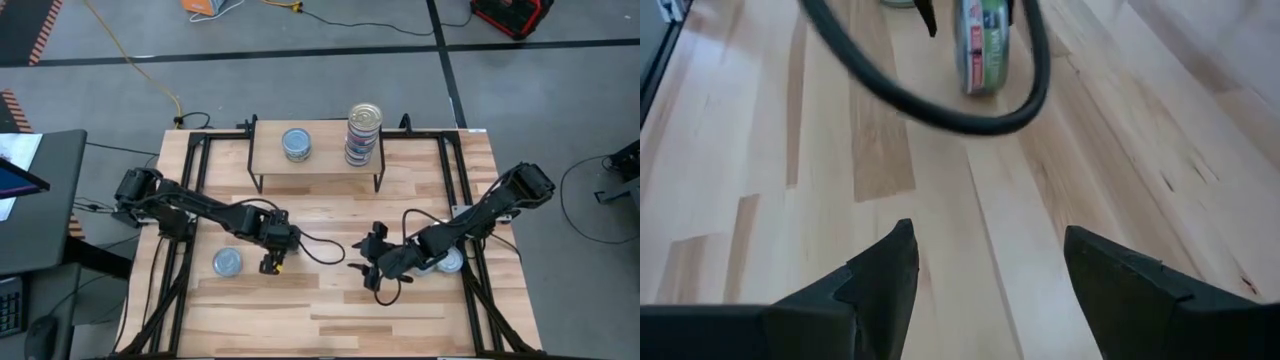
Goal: Stack canned seafood by type on shelf
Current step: Stack the green tuna can on top of the green tuna can on the shelf
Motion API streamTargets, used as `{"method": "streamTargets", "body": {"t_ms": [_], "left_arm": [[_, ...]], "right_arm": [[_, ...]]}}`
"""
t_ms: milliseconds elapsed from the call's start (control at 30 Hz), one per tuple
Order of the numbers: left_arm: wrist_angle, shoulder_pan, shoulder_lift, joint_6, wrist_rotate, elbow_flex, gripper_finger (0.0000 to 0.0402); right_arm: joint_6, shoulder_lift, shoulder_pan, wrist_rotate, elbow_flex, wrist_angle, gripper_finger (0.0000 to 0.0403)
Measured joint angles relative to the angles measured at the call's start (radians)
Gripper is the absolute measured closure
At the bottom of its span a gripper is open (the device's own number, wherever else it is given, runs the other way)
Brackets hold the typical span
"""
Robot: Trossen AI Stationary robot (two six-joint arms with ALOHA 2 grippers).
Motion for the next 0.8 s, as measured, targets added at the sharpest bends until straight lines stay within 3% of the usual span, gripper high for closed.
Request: {"method": "streamTargets", "body": {"t_ms": [233, 367, 533, 667, 800], "left_arm": [[-0.031, -0.005, -0.018, 0.017, -0.002, 0.000, 0.0274], [-0.067, 0.008, -0.044, 0.026, -0.019, 0.036, 0.0273], [-0.057, 0.055, -0.141, 0.070, -0.121, 0.132, 0.0273], [0.044, 0.164, -0.245, 0.100, -0.157, 0.188, 0.0273], [0.158, 0.352, -0.322, 0.069, -0.099, 0.192, 0.0273]], "right_arm": [[0.008, 0.000, 0.004, -0.031, 0.000, -0.010, 0.0126], [0.047, -0.010, 0.027, -0.038, 0.000, -0.073, 0.0126], [0.050, -0.020, 0.048, -0.025, -0.002, -0.093, 0.0126], [0.033, -0.023, 0.041, -0.019, -0.002, -0.086, 0.0126], [-0.019, -0.019, 0.024, -0.015, -0.002, -0.056, 0.0126]]}}
